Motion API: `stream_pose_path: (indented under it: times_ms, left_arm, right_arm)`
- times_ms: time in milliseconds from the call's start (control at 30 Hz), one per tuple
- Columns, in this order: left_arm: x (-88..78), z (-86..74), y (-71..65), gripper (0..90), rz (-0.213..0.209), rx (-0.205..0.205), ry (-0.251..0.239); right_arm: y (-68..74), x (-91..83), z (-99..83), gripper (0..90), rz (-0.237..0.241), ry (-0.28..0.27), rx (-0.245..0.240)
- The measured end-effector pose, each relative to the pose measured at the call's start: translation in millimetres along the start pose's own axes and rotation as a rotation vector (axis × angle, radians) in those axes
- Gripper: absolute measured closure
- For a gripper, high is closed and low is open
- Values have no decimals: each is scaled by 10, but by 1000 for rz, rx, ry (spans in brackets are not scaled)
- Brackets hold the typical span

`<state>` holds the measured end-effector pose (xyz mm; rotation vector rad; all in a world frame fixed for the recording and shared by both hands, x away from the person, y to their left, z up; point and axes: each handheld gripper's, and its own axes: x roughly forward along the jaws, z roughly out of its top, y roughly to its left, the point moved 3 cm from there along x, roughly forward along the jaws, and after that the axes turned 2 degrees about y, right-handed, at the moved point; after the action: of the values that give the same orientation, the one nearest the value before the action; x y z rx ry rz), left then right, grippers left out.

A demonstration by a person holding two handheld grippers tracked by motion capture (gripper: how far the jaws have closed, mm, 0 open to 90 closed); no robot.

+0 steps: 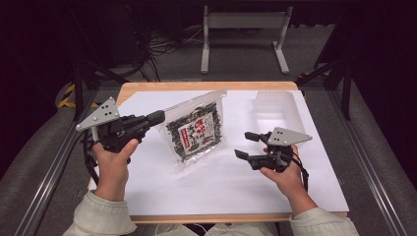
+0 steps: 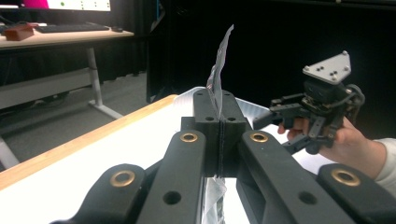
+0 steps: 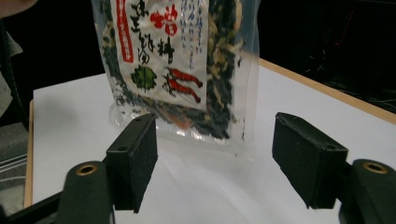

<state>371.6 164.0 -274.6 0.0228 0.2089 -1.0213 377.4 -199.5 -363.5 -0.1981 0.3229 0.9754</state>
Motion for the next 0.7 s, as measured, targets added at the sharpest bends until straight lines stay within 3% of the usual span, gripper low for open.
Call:
stream_pose_path:
  times_ms: [400, 700]
  left_arm:
    - [66, 9, -73, 898, -37, 12, 4]
    - [85, 17, -137, 899, -64, 16, -4]
  right_arm:
    - [-105, 203, 288, 222, 48, -15, 0]
    - [-105, 349, 345, 209, 71, -22, -8]
